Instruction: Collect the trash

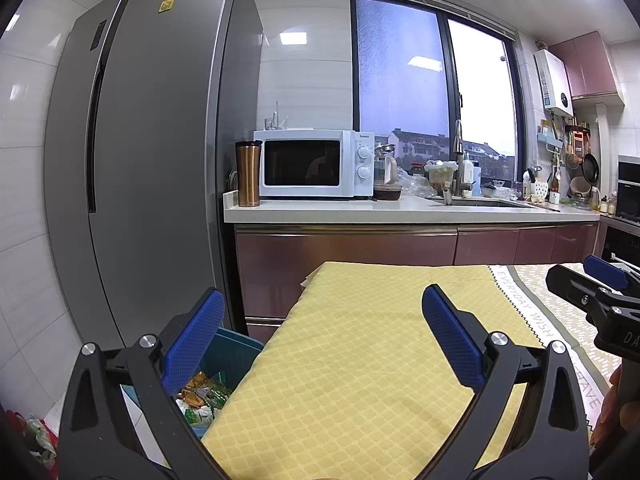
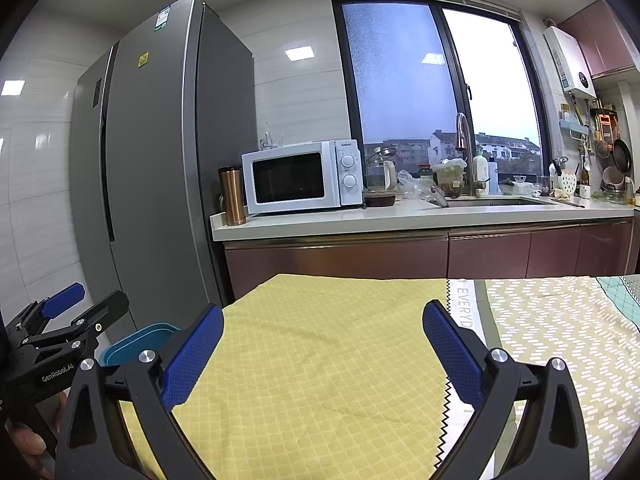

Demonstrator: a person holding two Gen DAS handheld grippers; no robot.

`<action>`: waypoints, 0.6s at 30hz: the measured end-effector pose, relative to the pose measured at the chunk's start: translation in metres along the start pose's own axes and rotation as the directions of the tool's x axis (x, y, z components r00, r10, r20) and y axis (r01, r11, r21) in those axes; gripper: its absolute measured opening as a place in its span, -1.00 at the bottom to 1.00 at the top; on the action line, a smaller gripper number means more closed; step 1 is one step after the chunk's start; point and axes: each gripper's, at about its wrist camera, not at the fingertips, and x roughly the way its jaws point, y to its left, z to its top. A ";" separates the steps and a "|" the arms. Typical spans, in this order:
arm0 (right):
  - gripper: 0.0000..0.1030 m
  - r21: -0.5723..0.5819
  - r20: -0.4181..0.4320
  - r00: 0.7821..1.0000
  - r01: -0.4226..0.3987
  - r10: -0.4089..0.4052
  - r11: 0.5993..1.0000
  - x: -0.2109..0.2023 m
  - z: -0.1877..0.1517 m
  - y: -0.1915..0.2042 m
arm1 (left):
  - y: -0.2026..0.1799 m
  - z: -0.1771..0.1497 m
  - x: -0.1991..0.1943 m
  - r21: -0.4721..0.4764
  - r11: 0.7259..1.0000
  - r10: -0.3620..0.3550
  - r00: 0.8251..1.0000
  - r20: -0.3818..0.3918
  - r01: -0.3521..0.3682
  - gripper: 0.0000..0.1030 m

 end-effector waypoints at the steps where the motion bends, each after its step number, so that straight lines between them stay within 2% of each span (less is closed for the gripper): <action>1: 0.87 0.001 0.001 1.000 0.000 0.000 1.000 0.000 0.000 0.000 | 0.000 0.000 0.000 0.001 1.000 0.001 1.000 0.000 -0.001 0.89; 18: 0.87 0.003 -0.003 1.000 0.002 -0.002 1.000 -0.001 -0.001 -0.001 | 0.000 0.000 0.000 0.000 1.000 0.001 1.000 0.000 -0.001 0.89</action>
